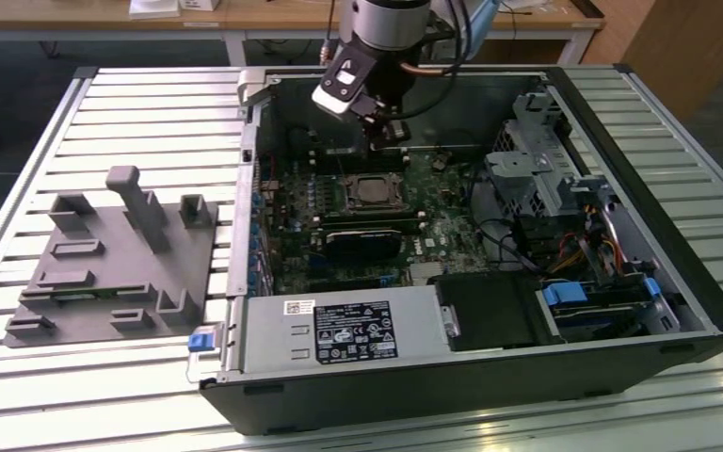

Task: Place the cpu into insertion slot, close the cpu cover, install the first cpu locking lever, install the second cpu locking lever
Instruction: 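Install the first cpu locking lever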

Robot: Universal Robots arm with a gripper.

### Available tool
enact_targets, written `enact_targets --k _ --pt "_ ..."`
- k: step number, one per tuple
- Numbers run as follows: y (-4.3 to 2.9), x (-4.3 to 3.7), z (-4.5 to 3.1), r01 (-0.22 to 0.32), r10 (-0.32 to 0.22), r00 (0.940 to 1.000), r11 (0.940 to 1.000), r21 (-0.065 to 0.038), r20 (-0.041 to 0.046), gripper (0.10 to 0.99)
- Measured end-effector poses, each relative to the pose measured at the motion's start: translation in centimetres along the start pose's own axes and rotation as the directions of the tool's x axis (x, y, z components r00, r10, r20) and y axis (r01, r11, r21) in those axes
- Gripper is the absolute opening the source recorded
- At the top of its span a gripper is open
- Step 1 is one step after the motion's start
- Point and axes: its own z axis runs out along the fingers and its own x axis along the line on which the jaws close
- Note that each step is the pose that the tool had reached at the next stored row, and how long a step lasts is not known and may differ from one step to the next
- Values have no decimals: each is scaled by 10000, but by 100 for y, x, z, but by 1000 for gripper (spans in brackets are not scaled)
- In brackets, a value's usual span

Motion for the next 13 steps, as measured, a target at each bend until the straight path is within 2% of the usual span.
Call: enact_targets --k 8,13 --pt "0 0 0 498 -498 9988 9988 26 -3 106" --pt "0 0 0 1115 -1115 9938 9937 58 -8 106"
